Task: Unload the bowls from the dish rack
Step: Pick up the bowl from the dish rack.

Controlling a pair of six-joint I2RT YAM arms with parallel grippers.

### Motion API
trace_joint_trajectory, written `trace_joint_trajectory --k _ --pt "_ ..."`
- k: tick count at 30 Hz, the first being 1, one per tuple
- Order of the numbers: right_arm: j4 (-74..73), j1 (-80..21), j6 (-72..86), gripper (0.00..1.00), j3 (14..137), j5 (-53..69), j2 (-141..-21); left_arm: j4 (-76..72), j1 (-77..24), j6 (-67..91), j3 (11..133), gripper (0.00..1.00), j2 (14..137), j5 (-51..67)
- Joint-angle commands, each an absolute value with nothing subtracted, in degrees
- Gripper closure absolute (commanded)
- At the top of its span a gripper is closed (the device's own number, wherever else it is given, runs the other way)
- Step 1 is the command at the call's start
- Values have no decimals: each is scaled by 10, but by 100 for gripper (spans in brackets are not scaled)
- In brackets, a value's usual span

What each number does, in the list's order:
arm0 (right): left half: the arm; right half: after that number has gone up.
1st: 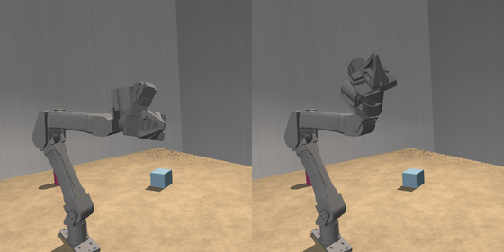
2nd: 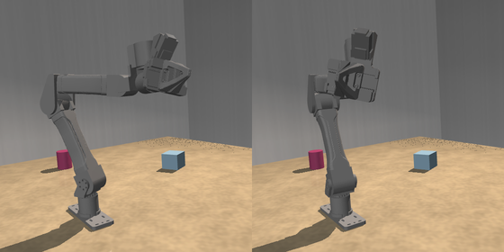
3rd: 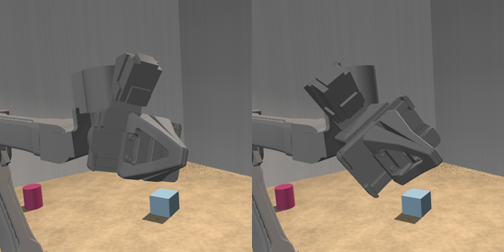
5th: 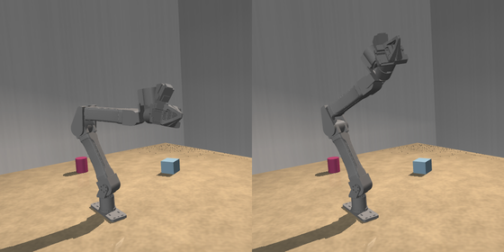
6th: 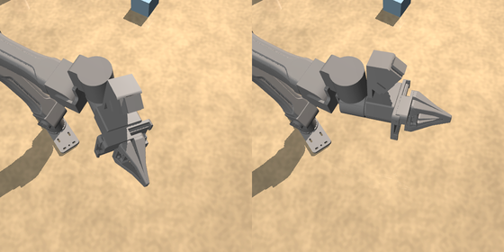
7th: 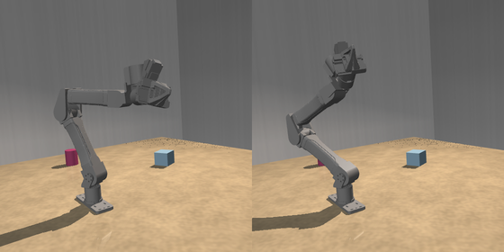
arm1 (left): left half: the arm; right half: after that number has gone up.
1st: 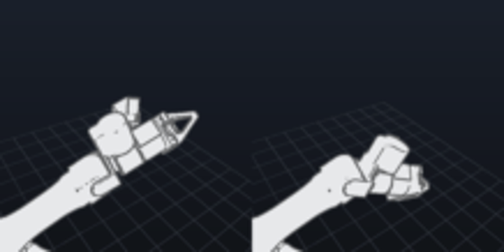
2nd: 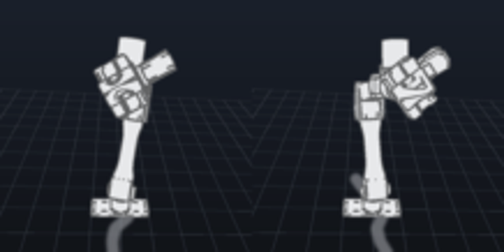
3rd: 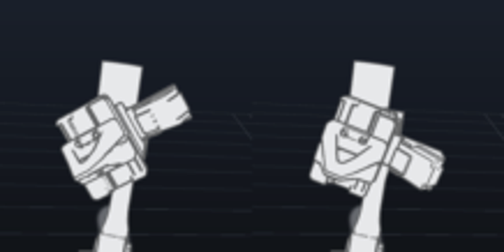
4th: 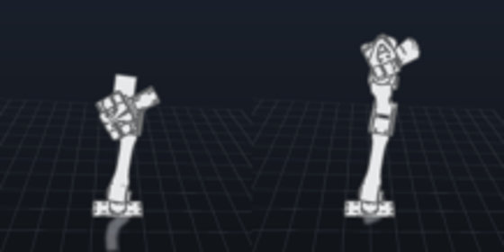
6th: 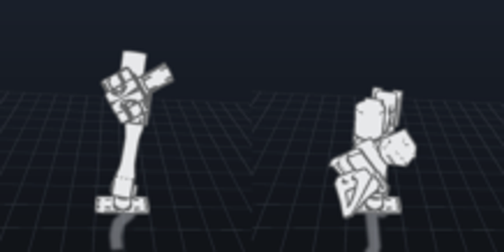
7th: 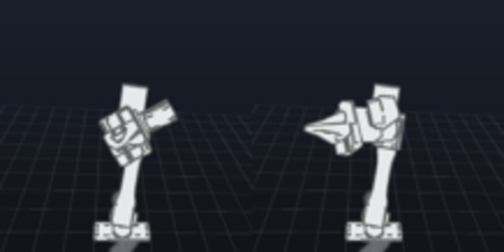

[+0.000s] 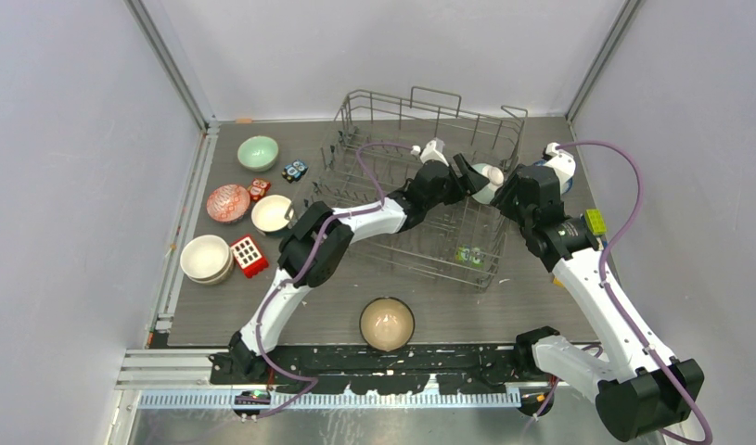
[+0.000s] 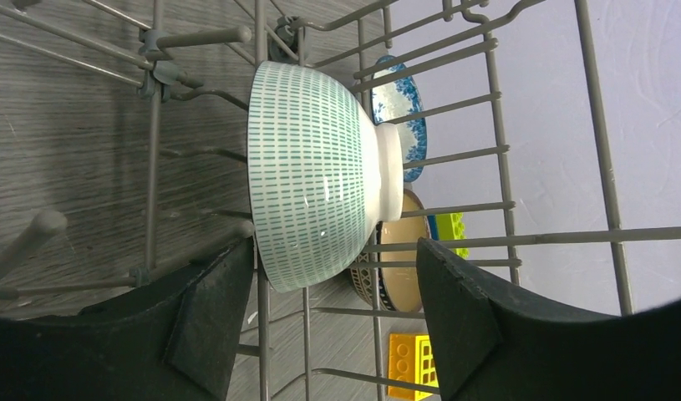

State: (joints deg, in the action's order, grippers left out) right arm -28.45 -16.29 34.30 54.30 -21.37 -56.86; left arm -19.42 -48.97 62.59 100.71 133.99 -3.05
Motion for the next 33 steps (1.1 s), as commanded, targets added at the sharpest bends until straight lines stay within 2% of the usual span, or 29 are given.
trace_joint_trajectory --k 1,17,24,33 --pt "-286 -171 341 53 529 -210 -564 -264 -482 628 1019 29 1342 -31" --pt "-278 -173 340 53 522 -208 -566 -304 -484 617 996 38 1318 -19" --pt "-276 -173 339 53 519 -205 -561 -326 -485 629 1018 47 1345 22" --pt "-273 -173 339 53 513 -202 -557 -353 -486 647 1052 50 1382 53"
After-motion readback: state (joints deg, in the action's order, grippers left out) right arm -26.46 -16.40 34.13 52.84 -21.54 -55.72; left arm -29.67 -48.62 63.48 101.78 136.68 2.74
